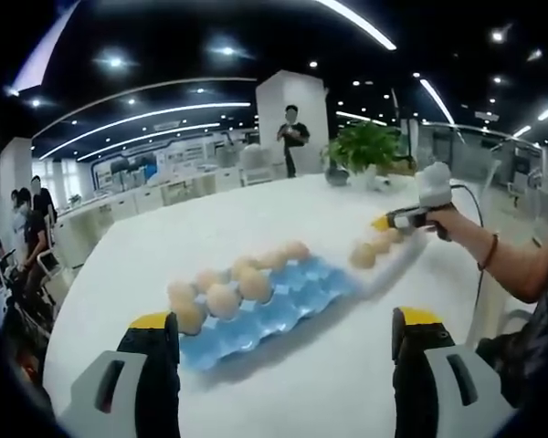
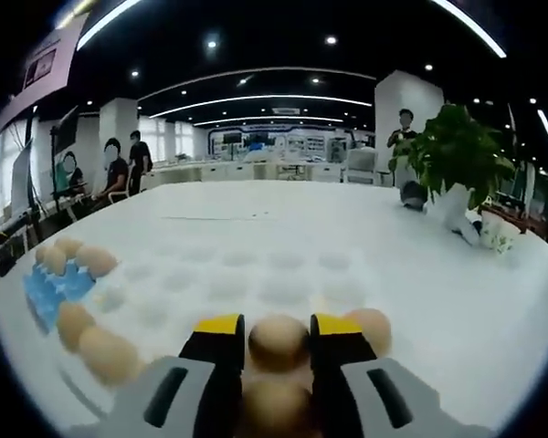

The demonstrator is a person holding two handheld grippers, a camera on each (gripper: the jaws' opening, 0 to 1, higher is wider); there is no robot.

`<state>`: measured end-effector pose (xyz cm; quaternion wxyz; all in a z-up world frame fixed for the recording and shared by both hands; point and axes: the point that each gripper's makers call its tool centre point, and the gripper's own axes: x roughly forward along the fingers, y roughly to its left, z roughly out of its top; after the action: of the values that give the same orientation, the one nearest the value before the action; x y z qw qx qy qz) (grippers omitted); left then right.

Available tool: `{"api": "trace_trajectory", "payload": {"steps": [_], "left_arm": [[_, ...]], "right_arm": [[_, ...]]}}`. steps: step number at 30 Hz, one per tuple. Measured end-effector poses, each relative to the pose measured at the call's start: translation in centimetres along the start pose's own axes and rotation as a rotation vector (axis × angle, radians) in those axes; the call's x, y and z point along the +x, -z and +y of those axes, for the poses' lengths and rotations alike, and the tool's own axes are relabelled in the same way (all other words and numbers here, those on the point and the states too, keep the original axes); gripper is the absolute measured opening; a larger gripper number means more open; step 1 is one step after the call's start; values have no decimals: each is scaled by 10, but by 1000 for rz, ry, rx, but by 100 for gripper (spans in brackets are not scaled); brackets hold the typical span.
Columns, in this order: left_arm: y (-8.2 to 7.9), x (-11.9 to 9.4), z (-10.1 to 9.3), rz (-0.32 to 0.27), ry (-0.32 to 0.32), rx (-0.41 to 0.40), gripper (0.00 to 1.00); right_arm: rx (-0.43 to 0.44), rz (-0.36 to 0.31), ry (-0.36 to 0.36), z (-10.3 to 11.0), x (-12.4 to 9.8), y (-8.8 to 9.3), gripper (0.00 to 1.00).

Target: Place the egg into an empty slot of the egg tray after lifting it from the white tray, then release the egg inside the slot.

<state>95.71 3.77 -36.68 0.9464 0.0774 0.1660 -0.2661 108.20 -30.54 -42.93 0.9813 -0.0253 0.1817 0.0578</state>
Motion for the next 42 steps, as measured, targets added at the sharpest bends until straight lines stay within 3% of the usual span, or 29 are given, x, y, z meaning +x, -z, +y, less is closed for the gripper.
{"api": "trace_trajectory", "payload": {"steps": [14,20,36,42], "left_arm": [[1,-3,2,2,-17,-6,99],[0,-5,4,-3,-33,-11,99],[2,-3,3,7,-32,-6,99],[3,-2,3,11,-30,-7,99]], "right_arm": [[55,11,29,-2,1,0,26],[39,5,39,-3,0,-2,25],[19,-86,17,8,-7,-36,26],[10,-78,-14,17,2,-37,26]]}}
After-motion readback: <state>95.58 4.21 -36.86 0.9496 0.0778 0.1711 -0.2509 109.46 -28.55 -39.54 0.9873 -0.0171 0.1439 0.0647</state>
